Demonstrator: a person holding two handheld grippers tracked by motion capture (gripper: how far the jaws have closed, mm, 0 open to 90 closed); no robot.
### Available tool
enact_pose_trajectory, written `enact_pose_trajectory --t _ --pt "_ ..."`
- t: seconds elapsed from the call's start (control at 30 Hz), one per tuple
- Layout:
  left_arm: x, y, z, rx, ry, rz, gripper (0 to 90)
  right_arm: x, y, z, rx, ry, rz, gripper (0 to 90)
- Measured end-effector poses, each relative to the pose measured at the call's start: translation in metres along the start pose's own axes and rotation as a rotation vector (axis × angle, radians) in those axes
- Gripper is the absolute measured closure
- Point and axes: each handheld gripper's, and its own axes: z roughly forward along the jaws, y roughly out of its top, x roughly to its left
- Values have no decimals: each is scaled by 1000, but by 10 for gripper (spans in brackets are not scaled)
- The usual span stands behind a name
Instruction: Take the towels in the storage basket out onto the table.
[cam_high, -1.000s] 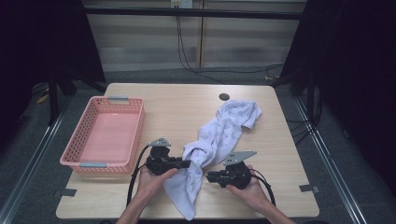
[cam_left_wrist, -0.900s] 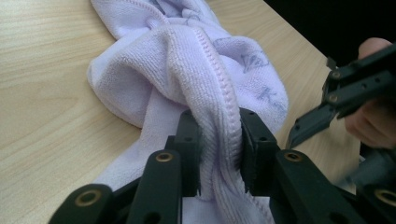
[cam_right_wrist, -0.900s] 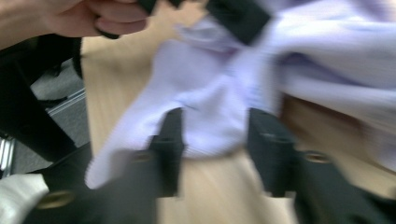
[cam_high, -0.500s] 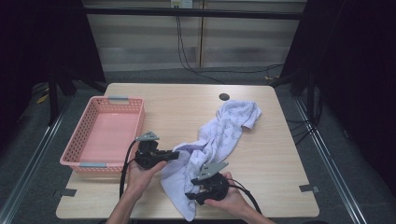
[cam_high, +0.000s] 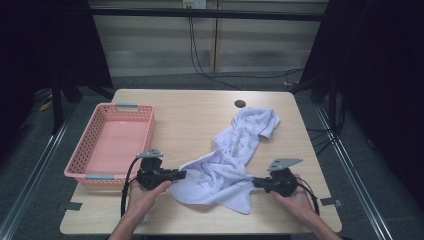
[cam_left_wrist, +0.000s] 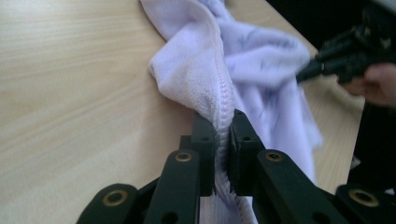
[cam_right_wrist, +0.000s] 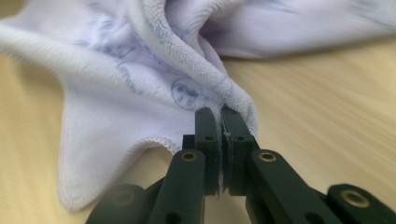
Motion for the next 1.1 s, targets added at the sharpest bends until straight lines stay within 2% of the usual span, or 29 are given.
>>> enact_pose_trajectory --t 0.07,0.1,0.13,0.17,0.2,0.23,0.27,0.33,0.37,0.43,0.47,0.53,0.57,0.6,0.63,0.67,0.7,0.77,0.87,0.93,1.0,1.03,1.1 --pt "0 -6 -1 20 7 7 830 -15 -6 -7 -1 -39 24 867" --pt "1 -10 -1 21 -8 -14 828 -21 -9 -10 12 -69 36 867" --pt "1 -13 -1 36 27 -12 820 -27 -12 -11 28 -91 51 867" --pt "-1 -17 0 70 79 22 797 -30 -15 -12 26 -106 72 865" --pt "-2 -20 0 88 66 32 748 -33 -17 -13 28 -110 81 857" --pt "-3 -23 -1 85 67 34 708 -33 -17 -15 24 -105 88 827" --pt "-5 -24 -2 91 99 63 657 -33 -17 -17 9 -99 90 763" --pt "-8 -24 -8 67 113 72 596 -31 -16 -21 -31 -97 115 635" --pt "-9 -24 -11 51 104 70 566 -29 -15 -24 -54 -96 112 601" --pt "-13 -22 -18 20 131 95 534 -23 -13 -32 -96 -81 120 538" --pt "-16 -21 -21 3 132 108 517 -19 -13 -36 -115 -72 120 538" --pt "-20 -18 -28 -45 109 126 521 -9 -13 -40 -126 -61 103 545" --pt "-19 -17 -30 -71 63 136 550 -3 -14 -42 -130 -42 99 559" --pt "-20 -16 -30 -61 62 180 628 1 -15 -41 -124 -13 86 568" --pt "-21 -14 -26 -30 49 194 664 5 -16 -40 -115 5 75 569" --pt "-21 -15 -22 -12 24 207 671 8 -17 -38 -107 18 64 566" --pt "-22 -16 -16 6 16 210 672 11 -17 -35 -93 37 58 543" --pt "-19 -18 -2 62 36 208 619 12 -17 -27 -70 41 61 485" --pt "-4 -22 14 124 74 189 541 9 -17 -13 -4 37 57 416" --pt "4 -24 18 132 121 190 497 7 -18 -6 26 29 53 385" --pt "9 -26 18 149 127 178 443 8 -19 -5 27 26 39 364" --pt "9 -28 19 150 125 183 429 10 -19 -5 31 24 33 353" --pt "5 -29 19 164 124 210 421 14 -22 -5 27 22 -18 345"
